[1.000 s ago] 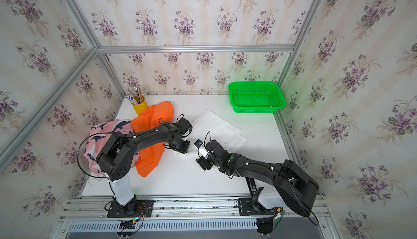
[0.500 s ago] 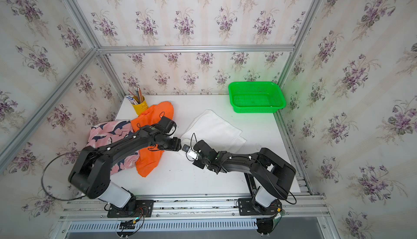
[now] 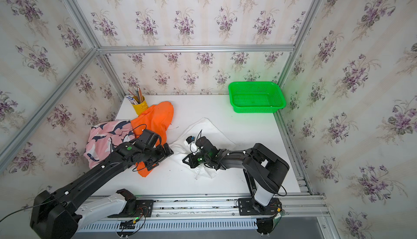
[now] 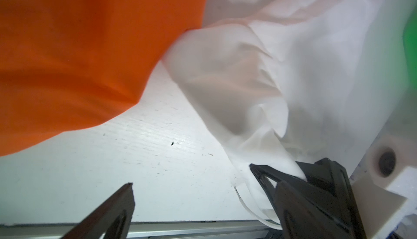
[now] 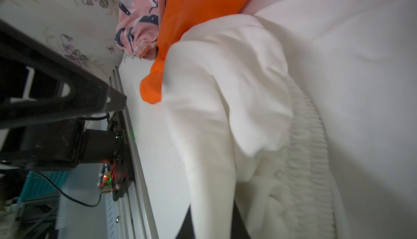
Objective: Roll up the shorts
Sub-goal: Roll the shorts at the center of the board.
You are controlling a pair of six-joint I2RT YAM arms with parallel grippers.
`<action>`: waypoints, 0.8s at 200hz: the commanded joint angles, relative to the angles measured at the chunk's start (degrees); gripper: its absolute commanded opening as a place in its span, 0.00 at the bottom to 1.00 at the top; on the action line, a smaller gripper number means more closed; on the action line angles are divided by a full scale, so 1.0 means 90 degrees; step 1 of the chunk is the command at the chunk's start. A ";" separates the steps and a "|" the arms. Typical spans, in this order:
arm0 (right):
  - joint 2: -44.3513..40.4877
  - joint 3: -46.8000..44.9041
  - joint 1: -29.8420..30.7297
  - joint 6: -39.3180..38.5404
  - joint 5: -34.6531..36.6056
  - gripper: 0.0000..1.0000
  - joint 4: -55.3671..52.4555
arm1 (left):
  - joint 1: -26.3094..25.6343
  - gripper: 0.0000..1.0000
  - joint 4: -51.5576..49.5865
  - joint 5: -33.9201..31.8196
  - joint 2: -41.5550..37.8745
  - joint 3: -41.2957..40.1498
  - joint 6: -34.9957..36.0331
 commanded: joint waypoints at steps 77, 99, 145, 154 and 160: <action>0.0074 -0.0070 -0.0515 0.0315 -0.2092 0.00 -0.0169 | -0.0026 0.83 0.1532 -0.0394 0.2989 0.1088 -0.0486; -0.0239 0.0104 -0.0534 -0.0207 -0.1197 0.09 -0.1138 | -0.0026 0.51 0.1782 -0.0134 0.3317 0.1053 -0.0319; -0.1606 0.0857 0.0025 -0.2222 0.3162 0.59 -0.3903 | -0.0012 0.26 0.1714 -0.0003 0.3423 0.1018 0.0017; -0.1814 0.0978 0.0305 -0.2617 0.3884 0.64 -0.4139 | -0.0016 0.26 0.1643 0.0006 0.3434 0.1057 0.0064; -0.1919 0.1046 0.0524 -0.2903 0.4345 0.66 -0.4245 | -0.0008 0.26 0.1611 0.0017 0.3431 0.1078 0.0086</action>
